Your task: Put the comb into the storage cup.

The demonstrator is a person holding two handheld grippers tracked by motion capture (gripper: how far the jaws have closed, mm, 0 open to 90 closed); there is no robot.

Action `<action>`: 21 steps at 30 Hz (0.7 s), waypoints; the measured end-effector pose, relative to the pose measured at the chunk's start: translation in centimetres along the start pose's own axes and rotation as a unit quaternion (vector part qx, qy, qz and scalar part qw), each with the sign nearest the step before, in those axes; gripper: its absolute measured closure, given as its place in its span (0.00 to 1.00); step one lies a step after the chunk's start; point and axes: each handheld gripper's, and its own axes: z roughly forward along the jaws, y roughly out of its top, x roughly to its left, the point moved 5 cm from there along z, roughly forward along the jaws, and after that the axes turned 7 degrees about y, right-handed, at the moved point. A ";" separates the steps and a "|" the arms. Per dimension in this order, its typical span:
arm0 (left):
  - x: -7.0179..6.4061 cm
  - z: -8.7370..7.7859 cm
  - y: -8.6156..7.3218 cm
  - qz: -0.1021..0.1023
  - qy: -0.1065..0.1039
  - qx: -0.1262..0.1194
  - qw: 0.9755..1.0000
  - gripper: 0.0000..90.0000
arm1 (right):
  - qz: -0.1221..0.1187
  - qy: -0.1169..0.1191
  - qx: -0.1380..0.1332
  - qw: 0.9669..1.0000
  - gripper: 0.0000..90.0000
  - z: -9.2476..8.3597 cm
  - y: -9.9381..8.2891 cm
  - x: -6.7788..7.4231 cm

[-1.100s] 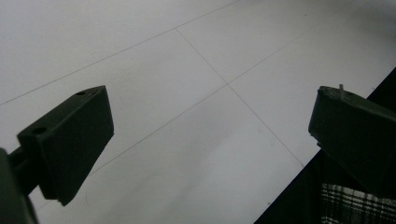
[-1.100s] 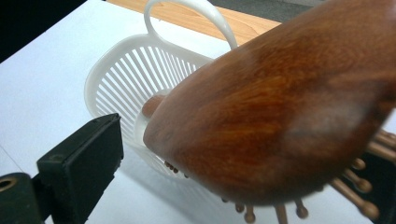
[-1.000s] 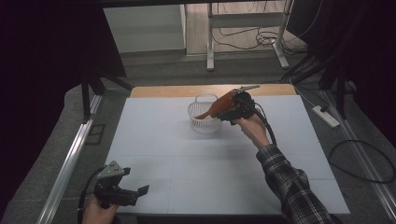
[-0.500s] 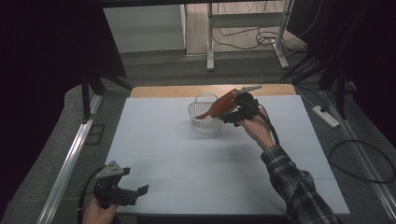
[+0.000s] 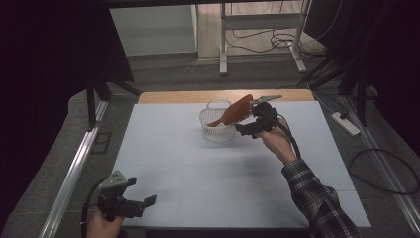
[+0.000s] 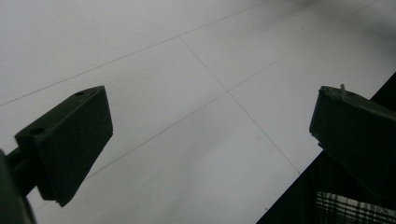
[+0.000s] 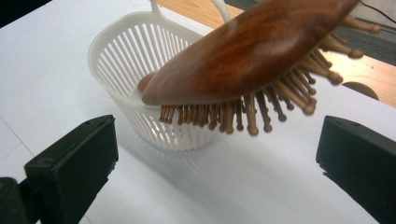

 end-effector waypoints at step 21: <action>-0.1 0.1 0.0 0.005 0.002 0.002 1.000 0.00 | -0.010 0.011 -0.005 1.000 0.00 -1.0 -1.3 0.9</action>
